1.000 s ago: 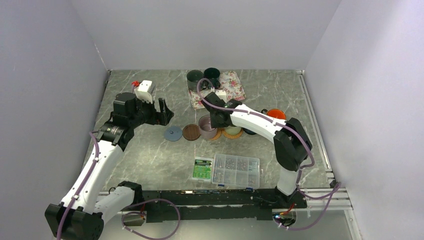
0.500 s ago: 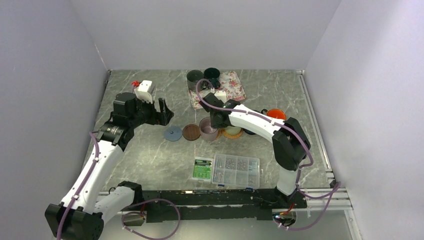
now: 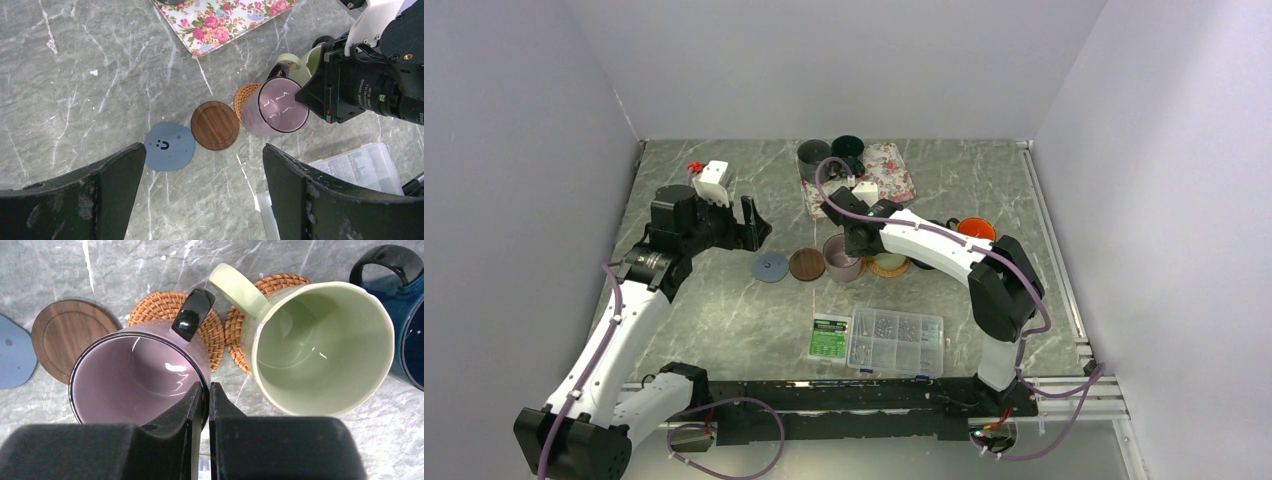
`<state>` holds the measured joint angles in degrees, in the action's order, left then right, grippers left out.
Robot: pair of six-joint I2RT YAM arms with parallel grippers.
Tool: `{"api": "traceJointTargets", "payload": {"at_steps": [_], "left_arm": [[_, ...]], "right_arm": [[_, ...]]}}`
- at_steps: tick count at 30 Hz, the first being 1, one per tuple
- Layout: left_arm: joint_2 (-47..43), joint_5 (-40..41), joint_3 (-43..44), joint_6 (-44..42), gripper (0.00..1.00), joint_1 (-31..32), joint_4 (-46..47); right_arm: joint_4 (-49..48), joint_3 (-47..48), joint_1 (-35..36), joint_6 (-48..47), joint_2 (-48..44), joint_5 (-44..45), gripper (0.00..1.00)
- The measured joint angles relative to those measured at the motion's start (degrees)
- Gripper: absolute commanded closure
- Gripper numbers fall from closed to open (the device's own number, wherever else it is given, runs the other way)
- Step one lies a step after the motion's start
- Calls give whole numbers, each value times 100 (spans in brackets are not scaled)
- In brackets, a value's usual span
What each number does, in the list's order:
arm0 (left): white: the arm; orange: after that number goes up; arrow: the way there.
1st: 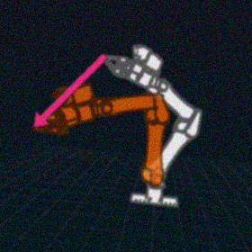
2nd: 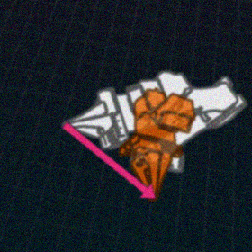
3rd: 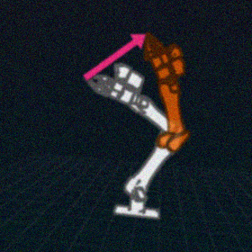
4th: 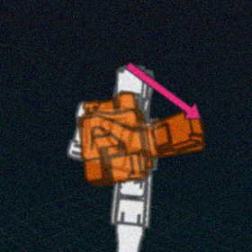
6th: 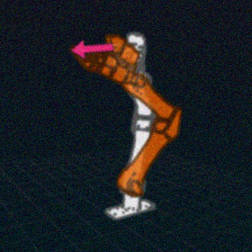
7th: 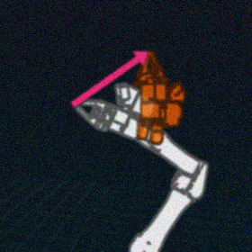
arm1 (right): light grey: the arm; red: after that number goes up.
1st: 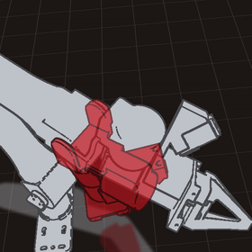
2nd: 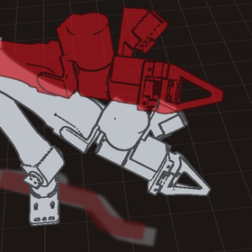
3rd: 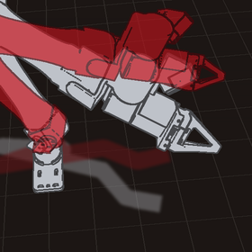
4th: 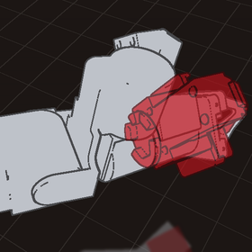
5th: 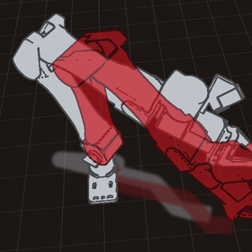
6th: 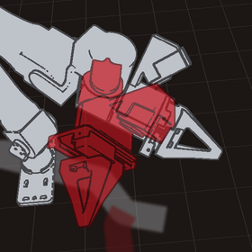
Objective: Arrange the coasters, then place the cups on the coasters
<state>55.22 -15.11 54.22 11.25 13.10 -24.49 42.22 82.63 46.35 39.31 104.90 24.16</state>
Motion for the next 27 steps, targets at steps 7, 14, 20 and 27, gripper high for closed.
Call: {"api": "traceJointTargets", "payload": {"at_steps": [7,14,20,27], "left_arm": [[0,0,0,0,7,0,0],[0,0,0,0,7,0,0],[0,0,0,-2,7,0,0],[0,0,0,-2,7,0,0]], "right_arm": [[107,2,-2,363,0,107,100],[131,2,-2,667,0,133,100],[127,2,-2,883,4,155,100],[107,2,-2,1071,15,275,100]]}}
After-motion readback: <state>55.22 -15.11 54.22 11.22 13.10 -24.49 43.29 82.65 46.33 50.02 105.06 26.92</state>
